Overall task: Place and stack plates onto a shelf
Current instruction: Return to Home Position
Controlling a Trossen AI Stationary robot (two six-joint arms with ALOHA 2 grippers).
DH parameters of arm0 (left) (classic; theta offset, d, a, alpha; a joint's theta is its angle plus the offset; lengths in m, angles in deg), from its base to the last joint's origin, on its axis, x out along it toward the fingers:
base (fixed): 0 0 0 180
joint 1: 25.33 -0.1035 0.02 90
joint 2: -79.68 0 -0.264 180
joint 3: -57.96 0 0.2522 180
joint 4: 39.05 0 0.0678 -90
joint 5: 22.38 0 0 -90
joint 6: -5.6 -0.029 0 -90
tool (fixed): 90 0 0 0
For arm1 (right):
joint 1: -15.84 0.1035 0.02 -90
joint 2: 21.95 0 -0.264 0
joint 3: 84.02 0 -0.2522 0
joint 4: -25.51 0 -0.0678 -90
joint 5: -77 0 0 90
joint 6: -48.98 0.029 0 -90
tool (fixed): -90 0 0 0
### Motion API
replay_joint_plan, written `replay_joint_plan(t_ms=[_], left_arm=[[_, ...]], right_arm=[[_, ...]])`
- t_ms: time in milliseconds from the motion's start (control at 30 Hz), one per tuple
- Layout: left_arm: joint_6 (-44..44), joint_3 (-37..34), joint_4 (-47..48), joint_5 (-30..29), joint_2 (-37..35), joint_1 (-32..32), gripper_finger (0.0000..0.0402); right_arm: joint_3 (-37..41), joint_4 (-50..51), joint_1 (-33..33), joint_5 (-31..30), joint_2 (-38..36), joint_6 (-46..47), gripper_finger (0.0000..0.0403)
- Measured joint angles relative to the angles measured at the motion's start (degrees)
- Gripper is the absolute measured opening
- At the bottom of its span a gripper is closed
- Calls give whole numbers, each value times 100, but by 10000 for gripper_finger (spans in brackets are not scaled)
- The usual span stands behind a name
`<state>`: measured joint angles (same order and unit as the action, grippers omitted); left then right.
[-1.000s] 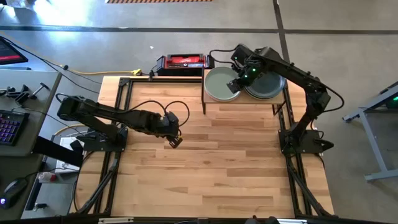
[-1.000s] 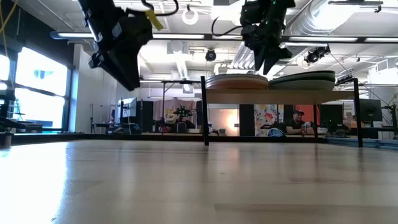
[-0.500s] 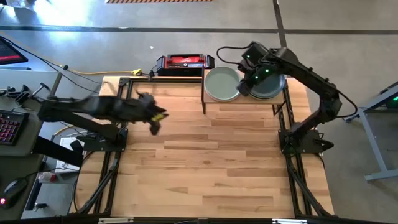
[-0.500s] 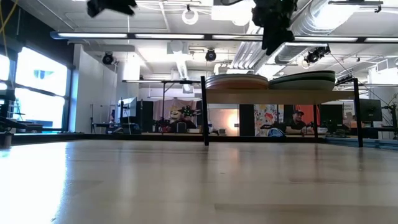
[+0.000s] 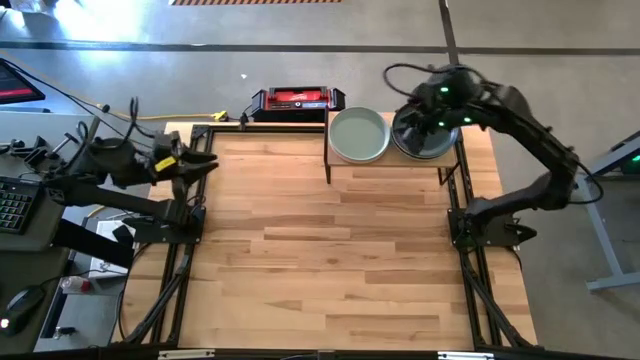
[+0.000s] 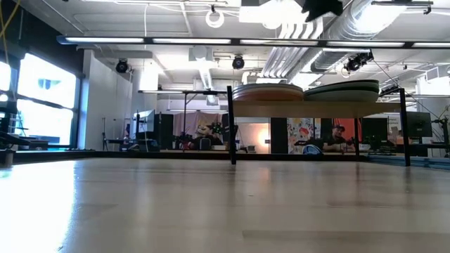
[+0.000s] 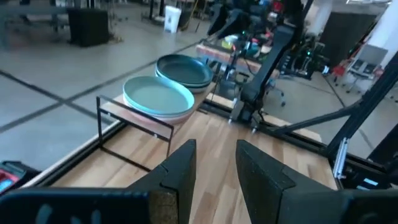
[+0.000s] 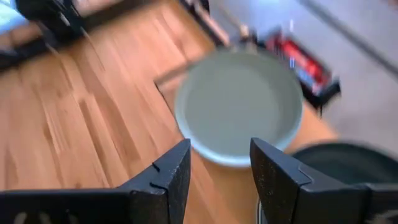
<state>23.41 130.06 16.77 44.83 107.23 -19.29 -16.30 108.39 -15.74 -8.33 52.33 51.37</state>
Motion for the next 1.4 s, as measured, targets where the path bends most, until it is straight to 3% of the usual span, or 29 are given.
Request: replay_joint_plan(t_ms=[200, 333, 667, 800, 1033, 1400], left_arm=[[-249, -897, -608, -9, -814, -2, 102], [-250, -1782, -1311, 286, -1213, -2, 101], [-319, -3143, -2329, 1133, -1805, 0, 102], [-445, -3668, -2743, 1389, -1984, 0, 101], [-488, -4522, -3263, 1451, -2154, -2, 101], [-645, -5044, -3358, 1670, -2280, -2, 102]], right_arm=[[0, -268, 167, -105, -561, -28, 142], [161, -452, 346, -303, -832, 34, 142], [3656, -3546, 507, -51, -2376, 624, 142], [4673, -4649, 509, 161, -2792, 1215, 142], [5803, -5648, 626, 261, -3055, 1421, 142], [6943, -6325, 737, 256, -3045, 1410, 142]])
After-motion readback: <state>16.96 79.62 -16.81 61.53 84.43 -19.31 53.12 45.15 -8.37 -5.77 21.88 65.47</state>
